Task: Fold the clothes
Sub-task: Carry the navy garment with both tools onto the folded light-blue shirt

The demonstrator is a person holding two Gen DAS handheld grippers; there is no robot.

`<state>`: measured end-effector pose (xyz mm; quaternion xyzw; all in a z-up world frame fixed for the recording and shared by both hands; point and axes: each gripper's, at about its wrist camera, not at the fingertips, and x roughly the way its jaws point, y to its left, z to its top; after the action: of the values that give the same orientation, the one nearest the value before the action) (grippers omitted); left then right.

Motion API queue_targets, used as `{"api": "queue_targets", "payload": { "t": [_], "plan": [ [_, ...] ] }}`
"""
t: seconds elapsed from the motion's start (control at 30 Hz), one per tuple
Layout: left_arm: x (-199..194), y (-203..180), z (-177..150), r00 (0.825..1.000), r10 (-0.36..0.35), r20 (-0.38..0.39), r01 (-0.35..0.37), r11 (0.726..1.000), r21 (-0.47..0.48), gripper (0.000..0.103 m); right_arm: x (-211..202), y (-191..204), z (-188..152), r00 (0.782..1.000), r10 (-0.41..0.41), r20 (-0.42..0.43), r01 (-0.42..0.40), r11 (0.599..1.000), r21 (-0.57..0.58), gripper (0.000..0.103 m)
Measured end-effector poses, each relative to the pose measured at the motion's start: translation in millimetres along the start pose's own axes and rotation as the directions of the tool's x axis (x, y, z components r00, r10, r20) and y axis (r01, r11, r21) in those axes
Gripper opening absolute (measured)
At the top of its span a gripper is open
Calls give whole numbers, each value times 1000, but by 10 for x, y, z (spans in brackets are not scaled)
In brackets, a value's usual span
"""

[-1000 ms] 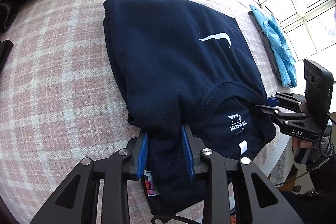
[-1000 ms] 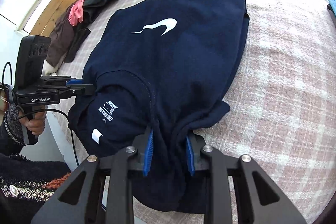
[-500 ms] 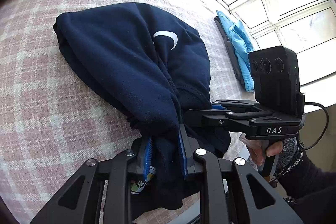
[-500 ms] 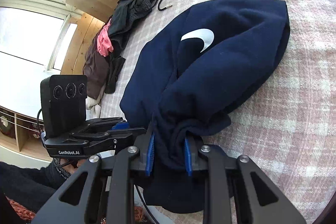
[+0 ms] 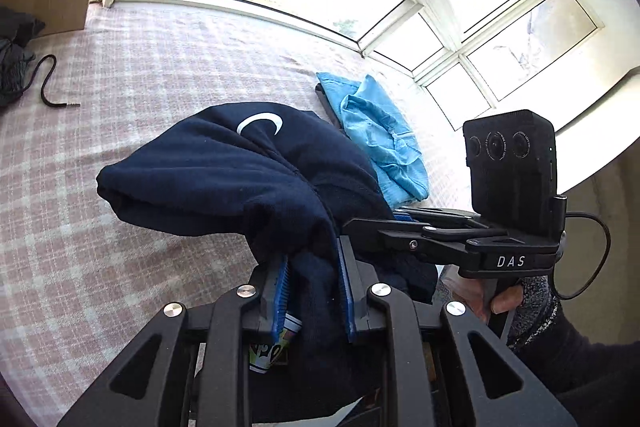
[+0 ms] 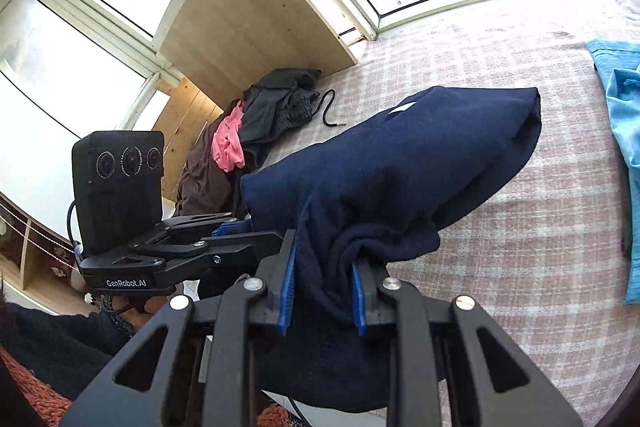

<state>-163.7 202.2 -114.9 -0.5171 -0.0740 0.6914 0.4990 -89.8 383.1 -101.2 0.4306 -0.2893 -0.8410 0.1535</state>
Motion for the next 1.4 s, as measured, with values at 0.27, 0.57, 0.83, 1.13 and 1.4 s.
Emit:
{"api": "queue_targets", "payload": {
  "t": [0.27,0.57,0.83,1.13,1.4],
  "plan": [
    [345,-811,761,998,-8,59,-1,988,154,19,-1067,-595,506,992,-95,83,102,992,-76,23],
    [1346,-1731,1733,992,8,122,-44,956,289,19,-1872,-1903,1214,981,-187,60,192,975,-111,23],
    [2756,-1478,1657,997,-35,-64,45,988,150,18,-1545,-3262,870,948,-253,-194,250,967,-40,22],
    [2884,-1401,1579,991,-9,-133,26,992,124,19,-1811,-3213,916,944,-261,-202,250,965,-76,22],
    [2604,-922,1375,957,11,-291,13,997,79,23,-2089,-3734,494,914,-277,-297,320,941,107,39]
  ]
}}
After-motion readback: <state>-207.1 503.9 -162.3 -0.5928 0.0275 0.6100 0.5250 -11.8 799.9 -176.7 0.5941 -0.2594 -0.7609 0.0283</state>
